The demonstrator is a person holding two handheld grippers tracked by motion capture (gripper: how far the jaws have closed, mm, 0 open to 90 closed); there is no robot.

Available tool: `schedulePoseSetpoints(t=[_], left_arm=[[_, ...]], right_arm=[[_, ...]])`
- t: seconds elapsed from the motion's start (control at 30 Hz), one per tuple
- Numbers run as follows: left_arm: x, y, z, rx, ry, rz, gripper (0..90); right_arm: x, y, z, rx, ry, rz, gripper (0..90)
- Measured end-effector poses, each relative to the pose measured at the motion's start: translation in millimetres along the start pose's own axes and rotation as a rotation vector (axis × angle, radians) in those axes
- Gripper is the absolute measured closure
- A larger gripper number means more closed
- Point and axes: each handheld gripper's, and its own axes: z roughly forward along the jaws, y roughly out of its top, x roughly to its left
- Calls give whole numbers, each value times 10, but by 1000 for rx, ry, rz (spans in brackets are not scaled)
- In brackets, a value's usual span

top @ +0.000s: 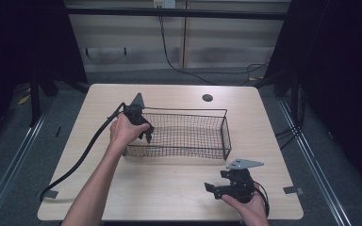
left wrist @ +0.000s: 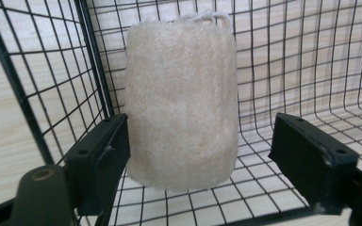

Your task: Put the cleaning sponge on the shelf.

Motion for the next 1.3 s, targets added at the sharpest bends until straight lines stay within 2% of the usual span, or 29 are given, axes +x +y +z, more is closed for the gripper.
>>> schedulePoseSetpoints(t=[0.03,0.1,0.17,0.2,0.3,0.37,0.4,0.47,0.53,0.57,0.6,0.7,0.77,0.87,0.93,0.97,1.03,1.07,1.1,1.2,1.23,1.27,1.3], left_arm=[[0,0,0,0,0,0,215],[15,-14,-37,-32,-6,-4,210],[36,-31,-93,-40,-30,22,191],[36,-31,-93,-40,-30,22,183],[36,-68,-155,-74,-62,46,182],[94,-103,-199,-102,-148,68,182],[94,-103,-199,-102,-148,68,181],[146,-141,-222,-152,-150,64,179],[168,-150,-232,-159,-149,69,179],[212,-167,-239,-163,-180,73,179],[212,-167,-239,-163,-180,73,179],[271,-205,-261,-190,-199,122,179],[317,-226,-271,-206,-226,127,178],[374,-270,-294,-242,-233,158,178],[415,-303,-314,-264,-262,199,177],[430,-322,-320,-274,-269,198,174],[452,-360,-330,-292,-262,219,175],[471,-393,-333,-313,-259,252,185],[471,-393,-333,-313,-259,252,187],[541,-431,-329,-333,-275,314,187],[543,-455,-324,-354,-274,314,187],[566,-472,-332,-351,-272,345,187],[579,-515,-333,-373,-282,341,187]], right_arm=[[0,0,0,0,0,0,194],[-2,1,1,1,-1,-1,194],[-4,3,5,-1,-1,-1,194],[-4,3,5,-1,-1,-1,194],[1,2,4,1,-2,-2,194],[-2,3,4,-1,-2,-2,194],[-2,3,4,-1,-2,-2,194],[0,1,1,0,-3,-3,194],[-3,2,4,0,-3,-2,194],[-6,3,7,-1,-3,-1,194],[-6,3,7,-1,-3,-1,194],[-2,4,8,0,-5,-2,194],[-3,4,9,1,-4,0,195],[-2,4,12,2,-5,0,194],[-1,4,12,1,-6,-1,194],[-3,5,12,2,-6,0,194],[-4,5,12,2,-6,0,194],[-8,6,13,2,-6,-1,194],[-8,6,13,2,-6,-1,194],[-6,6,12,2,-8,-1,194],[-3,4,12,1,-9,1,194],[-3,4,12,1,-9,1,194],[-10,6,16,1,-9,0,194]])
